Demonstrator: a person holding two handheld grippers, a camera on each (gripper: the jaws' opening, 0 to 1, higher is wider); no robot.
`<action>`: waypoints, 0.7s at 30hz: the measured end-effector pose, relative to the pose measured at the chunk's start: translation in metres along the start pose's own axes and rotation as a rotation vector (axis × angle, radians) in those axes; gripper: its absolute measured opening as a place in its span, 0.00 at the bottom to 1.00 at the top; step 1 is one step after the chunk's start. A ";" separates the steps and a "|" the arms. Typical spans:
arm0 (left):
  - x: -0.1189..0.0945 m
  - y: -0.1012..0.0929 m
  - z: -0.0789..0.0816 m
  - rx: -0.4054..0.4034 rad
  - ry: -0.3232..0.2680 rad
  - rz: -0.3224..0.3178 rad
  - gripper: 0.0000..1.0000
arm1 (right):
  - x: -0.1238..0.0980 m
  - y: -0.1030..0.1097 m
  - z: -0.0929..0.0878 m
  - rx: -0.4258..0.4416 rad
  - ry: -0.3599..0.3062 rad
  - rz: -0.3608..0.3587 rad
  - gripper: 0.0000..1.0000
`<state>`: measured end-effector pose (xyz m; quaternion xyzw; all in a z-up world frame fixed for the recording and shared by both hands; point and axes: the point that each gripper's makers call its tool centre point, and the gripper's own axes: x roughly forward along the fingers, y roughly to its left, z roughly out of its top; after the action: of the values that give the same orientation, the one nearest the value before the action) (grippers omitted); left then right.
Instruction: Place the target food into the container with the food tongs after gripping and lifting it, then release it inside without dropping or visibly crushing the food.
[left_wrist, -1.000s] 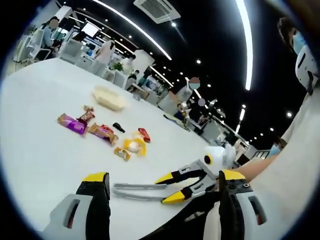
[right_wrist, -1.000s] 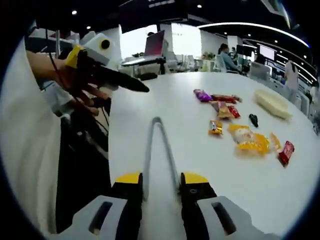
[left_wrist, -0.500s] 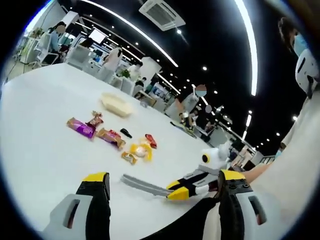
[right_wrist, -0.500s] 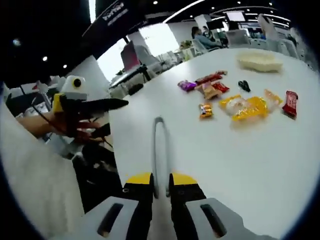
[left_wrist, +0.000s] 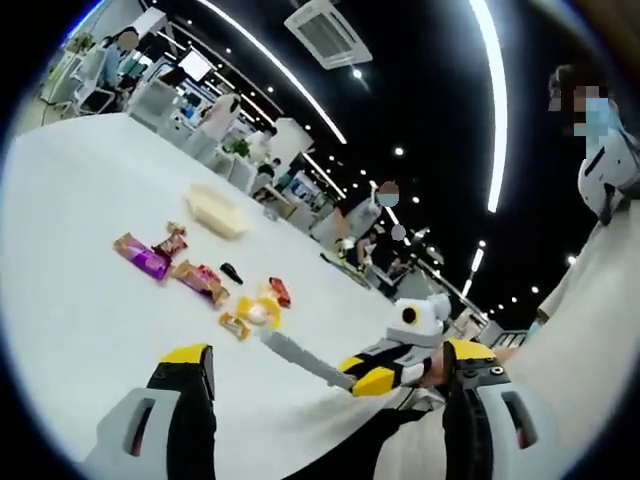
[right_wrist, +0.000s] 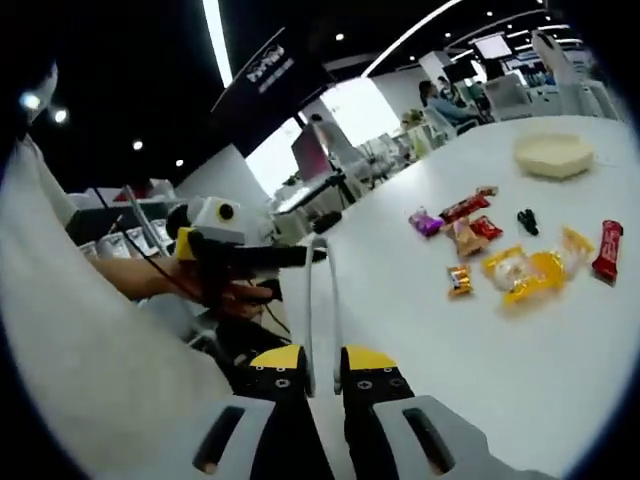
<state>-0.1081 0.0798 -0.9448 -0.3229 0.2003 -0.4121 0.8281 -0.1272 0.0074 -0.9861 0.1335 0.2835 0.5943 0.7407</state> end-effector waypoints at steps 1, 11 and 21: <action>0.000 -0.003 0.004 -0.010 -0.017 -0.016 0.93 | 0.001 0.003 0.004 0.012 -0.006 0.014 0.13; 0.004 -0.009 0.000 -0.020 0.022 -0.098 0.76 | 0.014 0.027 0.025 -0.038 0.041 0.165 0.13; 0.000 -0.013 -0.007 -0.006 0.019 -0.110 0.53 | 0.027 0.043 0.012 -0.072 0.166 0.256 0.14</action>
<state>-0.1194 0.0713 -0.9406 -0.3318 0.1912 -0.4595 0.8014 -0.1510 0.0457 -0.9601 0.0923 0.3031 0.7028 0.6370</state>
